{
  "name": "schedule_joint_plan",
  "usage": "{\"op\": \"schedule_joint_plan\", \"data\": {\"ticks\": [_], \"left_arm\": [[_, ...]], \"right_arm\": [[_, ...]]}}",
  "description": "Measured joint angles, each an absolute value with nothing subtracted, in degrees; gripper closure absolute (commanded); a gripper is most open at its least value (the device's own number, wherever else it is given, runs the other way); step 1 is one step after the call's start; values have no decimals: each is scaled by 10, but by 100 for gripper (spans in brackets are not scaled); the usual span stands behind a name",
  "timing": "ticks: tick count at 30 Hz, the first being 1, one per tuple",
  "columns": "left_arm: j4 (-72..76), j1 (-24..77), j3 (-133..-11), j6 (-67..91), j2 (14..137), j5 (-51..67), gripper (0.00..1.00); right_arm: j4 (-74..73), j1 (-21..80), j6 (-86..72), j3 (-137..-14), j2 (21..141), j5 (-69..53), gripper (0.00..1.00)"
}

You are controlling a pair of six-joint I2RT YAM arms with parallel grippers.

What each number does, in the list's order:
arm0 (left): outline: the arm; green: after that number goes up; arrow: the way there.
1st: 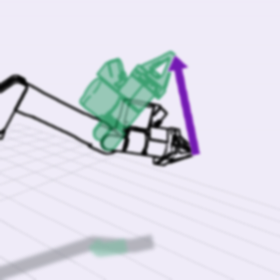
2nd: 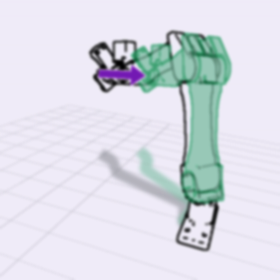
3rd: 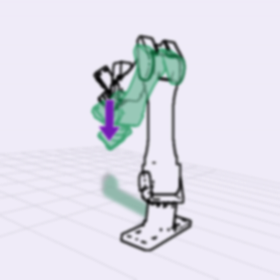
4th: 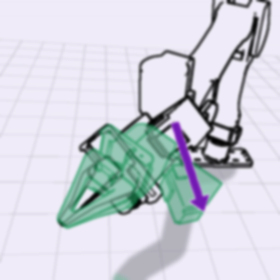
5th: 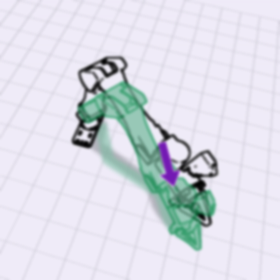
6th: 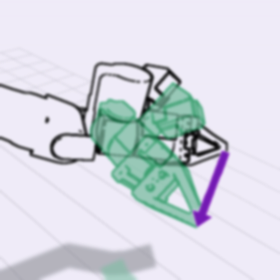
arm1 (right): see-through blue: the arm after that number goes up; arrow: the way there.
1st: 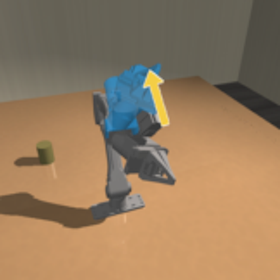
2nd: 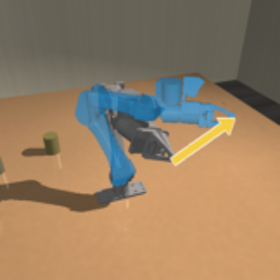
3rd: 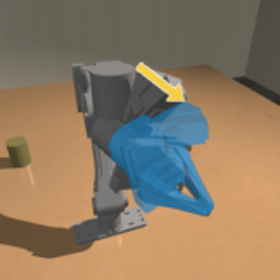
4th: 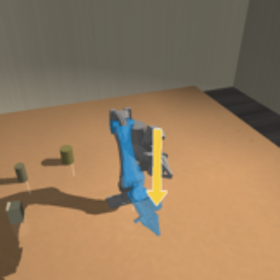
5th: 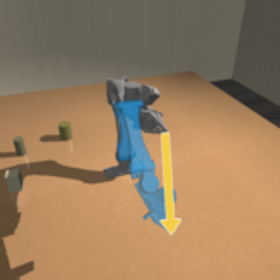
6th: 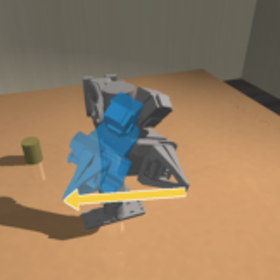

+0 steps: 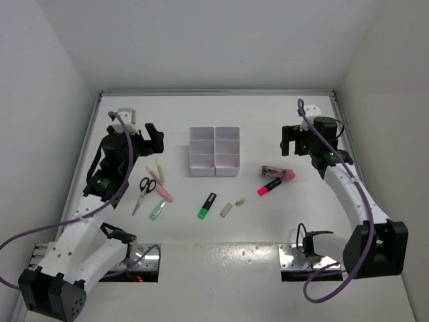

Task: Sort the stationery into containers
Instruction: Pick up the stationery from the center of the board.

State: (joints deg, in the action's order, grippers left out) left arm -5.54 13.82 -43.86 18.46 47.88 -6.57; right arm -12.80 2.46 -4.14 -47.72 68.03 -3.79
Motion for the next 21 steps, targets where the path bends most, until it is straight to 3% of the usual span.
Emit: {"op": "schedule_joint_plan", "data": {"ticks": [4, 7, 9, 10, 13, 14, 15, 16, 17, 18, 20, 21], "left_arm": [[-55, 138, -439, 185, 475, -59, 0], [-55, 138, -439, 185, 475, -53, 6], [-55, 138, -439, 184, 475, -49, 16], [-55, 138, -439, 184, 475, -44, 40], [-55, 138, -439, 182, 475, -28, 99], [-55, 138, -439, 181, 475, -25, 100], [-55, 139, -439, 176, 477, -23, 100], [-54, 139, -439, 173, 479, -20, 100], [-55, 139, -439, 171, 482, -18, 91], [-56, 139, -439, 170, 485, -17, 67], [-58, 139, -439, 166, 493, -19, 7], [-60, 139, -439, 167, 496, -23, 3]], "right_arm": [[-142, 24, -21, -481, 681, -47, 1], [-158, 25, 33, -482, 678, -70, 1], [-173, 27, 63, -482, 675, -77, 1], [-178, 28, 74, -482, 673, -76, 1], [-191, 29, 98, -482, 670, -77, 1], [-197, 28, 109, -482, 670, -82, 1], [-204, 27, 117, -483, 670, -89, 11], [-210, 27, 122, -483, 670, -93, 41], [-215, 27, 127, -484, 671, -96, 83], [-217, 27, 125, -485, 674, -96, 100], [-222, 28, 87, -498, 693, -80, 100], [-232, 28, 68, -514, 711, -70, 62]]}}
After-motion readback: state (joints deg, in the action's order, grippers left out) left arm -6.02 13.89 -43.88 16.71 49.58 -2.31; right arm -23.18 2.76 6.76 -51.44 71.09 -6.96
